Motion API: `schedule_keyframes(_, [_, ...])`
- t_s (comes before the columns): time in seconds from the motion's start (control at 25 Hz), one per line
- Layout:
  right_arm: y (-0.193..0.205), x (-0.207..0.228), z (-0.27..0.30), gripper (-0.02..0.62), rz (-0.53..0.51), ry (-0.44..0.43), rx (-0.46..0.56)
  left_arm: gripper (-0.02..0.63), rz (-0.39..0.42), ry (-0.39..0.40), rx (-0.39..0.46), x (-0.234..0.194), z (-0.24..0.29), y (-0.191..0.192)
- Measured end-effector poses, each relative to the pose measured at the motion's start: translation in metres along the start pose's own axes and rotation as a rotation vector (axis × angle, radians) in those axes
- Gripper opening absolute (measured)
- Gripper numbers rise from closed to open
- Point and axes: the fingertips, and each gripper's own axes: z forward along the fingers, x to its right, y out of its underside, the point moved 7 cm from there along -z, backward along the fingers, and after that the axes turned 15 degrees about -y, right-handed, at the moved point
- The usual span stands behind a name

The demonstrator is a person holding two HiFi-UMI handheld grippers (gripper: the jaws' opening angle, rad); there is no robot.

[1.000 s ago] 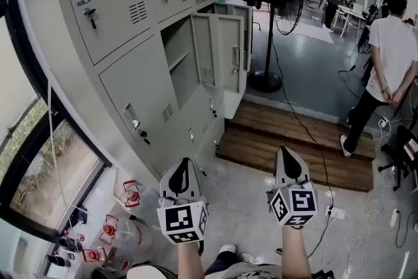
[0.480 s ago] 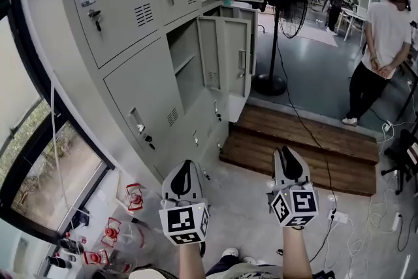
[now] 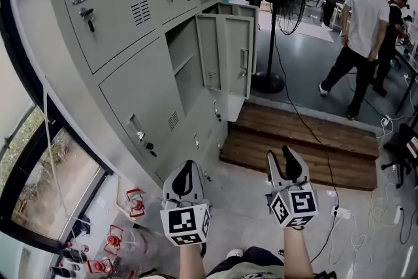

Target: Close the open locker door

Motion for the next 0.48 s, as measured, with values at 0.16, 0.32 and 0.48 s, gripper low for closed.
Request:
schedule_keyframes(0.16, [0.007,-0.001,0.005,0.173,-0.001,0.017,-0.014,0.005,0.002,0.019,-0.014,-0.003,0.009,0.006])
schedule_keyframes(0.32, [0.014,0.004,0.017,0.173,0.003,0.020,-0.029,0.005,0.000,0.027,-0.027,-0.004,0.022,0.012])
schedule_keyframes(0.48, [0.020,0.018,0.034,0.173,0.013,0.018,-0.034,0.005,-0.003,0.022,-0.036,-0.001,0.042,0.018])
